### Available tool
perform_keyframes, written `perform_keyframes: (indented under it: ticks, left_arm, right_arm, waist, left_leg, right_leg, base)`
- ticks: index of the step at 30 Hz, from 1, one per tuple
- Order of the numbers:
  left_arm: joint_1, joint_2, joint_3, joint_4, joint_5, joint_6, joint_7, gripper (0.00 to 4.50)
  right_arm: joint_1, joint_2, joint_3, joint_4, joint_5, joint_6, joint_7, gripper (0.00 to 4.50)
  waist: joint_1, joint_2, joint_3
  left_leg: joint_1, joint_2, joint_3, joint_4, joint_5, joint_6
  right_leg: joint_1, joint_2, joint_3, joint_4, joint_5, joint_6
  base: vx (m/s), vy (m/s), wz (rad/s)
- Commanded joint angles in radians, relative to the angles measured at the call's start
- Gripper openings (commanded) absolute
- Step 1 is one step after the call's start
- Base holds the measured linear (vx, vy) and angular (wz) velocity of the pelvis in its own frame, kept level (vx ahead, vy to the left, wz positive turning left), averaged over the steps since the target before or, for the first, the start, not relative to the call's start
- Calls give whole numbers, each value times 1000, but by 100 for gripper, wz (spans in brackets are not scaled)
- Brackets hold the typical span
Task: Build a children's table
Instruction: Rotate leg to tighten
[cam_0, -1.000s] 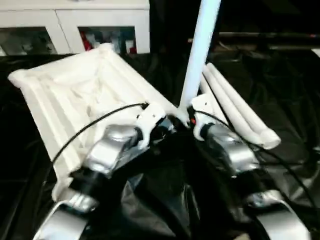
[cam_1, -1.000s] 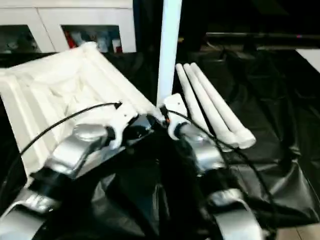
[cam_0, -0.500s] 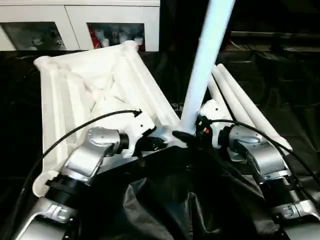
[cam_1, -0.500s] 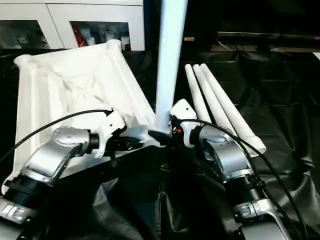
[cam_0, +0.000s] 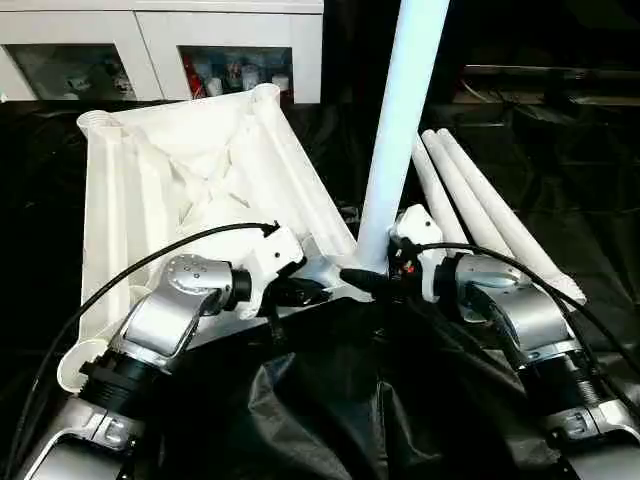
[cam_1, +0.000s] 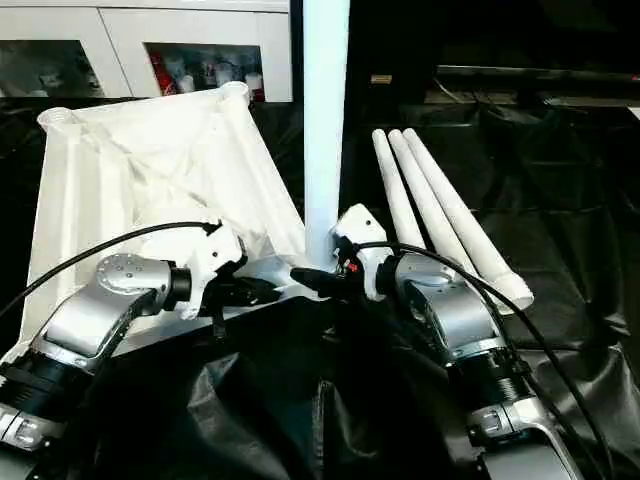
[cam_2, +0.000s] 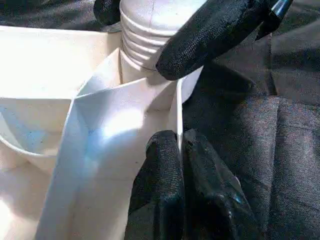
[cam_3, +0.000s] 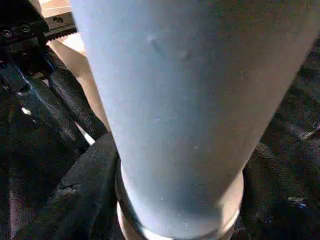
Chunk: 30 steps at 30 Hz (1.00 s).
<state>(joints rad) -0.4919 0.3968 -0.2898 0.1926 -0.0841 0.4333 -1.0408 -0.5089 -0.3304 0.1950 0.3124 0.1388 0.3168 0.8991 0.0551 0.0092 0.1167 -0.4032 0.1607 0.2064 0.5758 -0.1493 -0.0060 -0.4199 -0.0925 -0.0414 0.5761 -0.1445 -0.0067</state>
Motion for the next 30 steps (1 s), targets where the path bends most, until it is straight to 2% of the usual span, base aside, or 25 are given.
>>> perform_keyframes:
  ticks: [1,5,7,8,9,11,15,17,19,20,21,23,25,26,28,30]
  left_arm:
    - [-6,-23,-26,-36,-35,-14,-38,0]
    - [-35,-65,-10,14,-8,14,51,0]
    - [-71,-111,10,73,20,37,149,0]
    - [-86,-132,19,95,28,50,190,0]
    - [-105,-158,31,121,35,65,238,0]
    - [-136,-201,51,167,43,84,313,0]
    - [-199,-294,83,248,61,108,462,0]
    - [-213,-319,84,267,68,103,487,0]
    - [-217,-325,80,271,70,93,489,0]
    - [-214,-326,70,264,72,75,476,0]
    - [-208,-323,57,257,74,50,460,0]
    - [-195,-315,43,241,70,27,432,0]
    - [-172,-294,30,216,61,24,390,0]
    - [-163,-285,25,208,59,17,375,0]
    - [-146,-268,21,190,54,10,347,0]
    - [-115,-234,15,156,42,-11,292,0]
  right_arm:
    - [12,14,-8,5,-6,19,-48,276]
    - [6,75,-51,69,-24,16,-191,274]
    - [-12,135,-100,138,-30,17,-334,274]
    - [-21,160,-120,167,-31,18,-391,274]
    - [-33,187,-139,203,-31,13,-457,274]
    - [-57,235,-167,263,-25,9,-553,273]
    - [-124,341,-177,377,-27,-38,-679,273]
    - [-151,379,-177,407,-27,-60,-684,329]
    - [-163,394,-178,418,-27,-68,-679,343]
    - [-172,402,-170,422,-31,-75,-669,349]
    - [-179,406,-165,427,-36,-84,-665,378]
    - [-186,401,-155,435,-51,-101,-666,387]
    - [-184,373,-138,435,-79,-114,-671,398]
    - [-183,360,-132,434,-90,-119,-669,418]
    - [-173,335,-126,414,-97,-122,-645,418]
    - [-148,286,-118,356,-103,-114,-577,418]
  waist:
    - [-4,1,-78]
    - [-8,-1,-78]
    - [-15,1,-76]
    - [-15,1,-76]
    - [-21,-1,-77]
    - [-23,-1,-75]
    - [-29,0,-75]
    - [-27,-2,-77]
    - [-28,-2,-77]
    - [-29,-11,-79]
    - [-28,-8,-81]
    - [-28,-9,-83]
    - [-29,-9,-83]
    - [-28,-8,-84]
    - [-24,-7,-86]
    - [-23,-9,-85]
  left_leg:
    - [39,66,-33,-76,-322,0]
    - [38,64,-33,-75,-323,-6]
    - [40,61,-34,-75,-349,-22]
    - [40,61,-34,-75,-349,-22]
    - [42,60,-38,-75,-374,-42]
    - [43,58,-40,-76,-403,-45]
    - [46,56,-41,-74,-429,-47]
    - [43,55,-41,-75,-427,-39]
    - [40,55,-41,-76,-428,-32]
    - [38,55,-41,-76,-423,-28]
    - [35,56,-44,-78,-408,-24]
    - [37,57,-40,-76,-393,-18]
    - [31,58,-38,-76,-368,-11]
    - [31,58,-38,-76,-359,-9]
    - [35,59,-33,-73,-335,2]
    - [32,60,-31,-72,-308,14]
  right_leg:
    - [35,-52,39,-63,-321,-207]
    - [34,-52,38,-64,-329,-209]
    - [28,-54,39,-69,-385,-200]
    - [28,-54,39,-69,-385,-200]
    - [29,-55,35,-70,-418,-192]
    - [27,-56,34,-79,-452,-173]
    - [21,-55,32,-87,-487,-151]
    - [24,-54,30,-88,-481,-140]
    - [25,-53,30,-88,-471,-137]
    - [27,-53,29,-88,-472,-135]
    - [30,-56,29,-85,-467,-136]
    - [27,-56,31,-83,-445,-145]
    - [31,-55,32,-78,-408,-160]
    - [32,-56,32,-76,-398,-163]
    - [32,-56,35,-73,-359,-178]
    - [36,-53,35,-69,-318,-187]
  base:
    - [0,0,0]
    - [0,0,0]
    - [0,0,0]
    - [0,0,0]
    - [0,0,0]
    - [0,0,0]
    - [0,0,0]
    - [0,0,0]
    - [0,0,0]
    - [0,0,0]
    - [0,0,0]
    - [0,0,0]
    - [0,0,0]
    - [0,0,0]
    - [0,0,0]
    - [0,0,0]
